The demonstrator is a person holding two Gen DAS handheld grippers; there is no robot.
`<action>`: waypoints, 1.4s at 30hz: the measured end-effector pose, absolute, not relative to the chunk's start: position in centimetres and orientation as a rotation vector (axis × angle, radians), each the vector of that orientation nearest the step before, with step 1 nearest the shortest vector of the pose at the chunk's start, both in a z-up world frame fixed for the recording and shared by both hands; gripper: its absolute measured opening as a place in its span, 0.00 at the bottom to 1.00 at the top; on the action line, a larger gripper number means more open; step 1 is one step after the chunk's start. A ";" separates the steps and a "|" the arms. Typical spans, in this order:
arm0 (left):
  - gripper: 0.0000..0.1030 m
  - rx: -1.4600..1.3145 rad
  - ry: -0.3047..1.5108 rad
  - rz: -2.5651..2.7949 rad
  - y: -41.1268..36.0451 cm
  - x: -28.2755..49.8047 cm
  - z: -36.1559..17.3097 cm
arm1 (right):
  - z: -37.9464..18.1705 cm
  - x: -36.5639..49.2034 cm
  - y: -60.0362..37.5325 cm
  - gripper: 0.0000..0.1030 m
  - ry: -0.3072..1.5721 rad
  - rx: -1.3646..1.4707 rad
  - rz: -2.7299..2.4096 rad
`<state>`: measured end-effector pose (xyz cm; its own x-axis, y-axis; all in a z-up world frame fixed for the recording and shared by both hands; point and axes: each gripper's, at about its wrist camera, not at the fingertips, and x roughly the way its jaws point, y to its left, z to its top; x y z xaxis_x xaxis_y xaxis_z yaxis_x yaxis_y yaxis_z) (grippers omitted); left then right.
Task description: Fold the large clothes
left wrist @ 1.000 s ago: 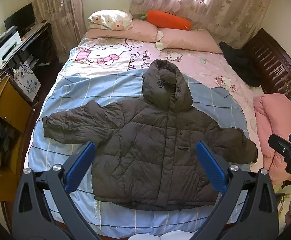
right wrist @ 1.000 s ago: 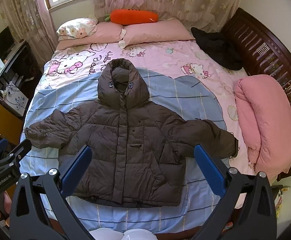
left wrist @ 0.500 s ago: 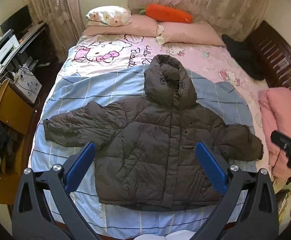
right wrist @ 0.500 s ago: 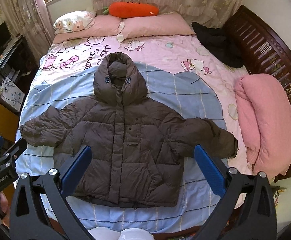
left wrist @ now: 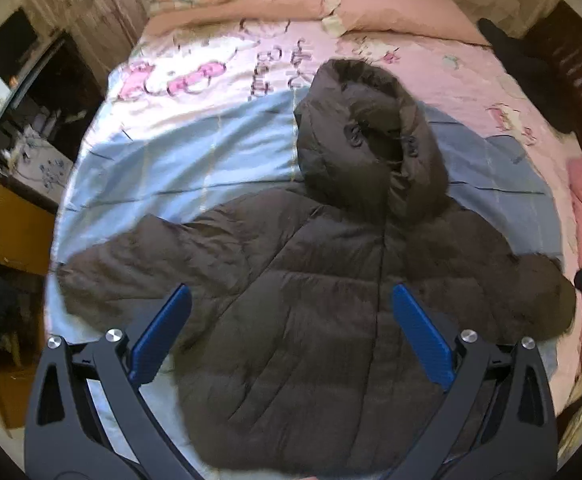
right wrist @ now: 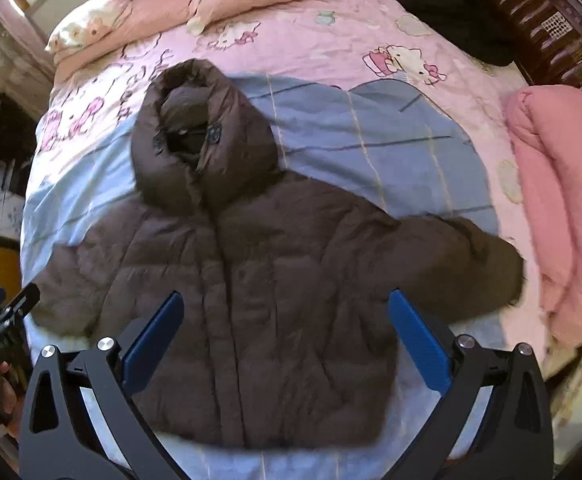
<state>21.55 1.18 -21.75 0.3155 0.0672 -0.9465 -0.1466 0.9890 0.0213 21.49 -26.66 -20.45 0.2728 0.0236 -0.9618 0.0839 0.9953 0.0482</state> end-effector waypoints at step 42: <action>0.20 -0.135 0.958 0.037 -1.9 48.5 -41.0 | -41.1 49.2 -16.0 0.15 0.975 -0.011 0.057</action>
<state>48.47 -1.91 -40.96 0.5756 -0.0279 -0.8172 -0.0915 0.9909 -0.0983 49.15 -15.97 -41.11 0.5597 0.0435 -0.8275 -0.0536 0.9984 0.0162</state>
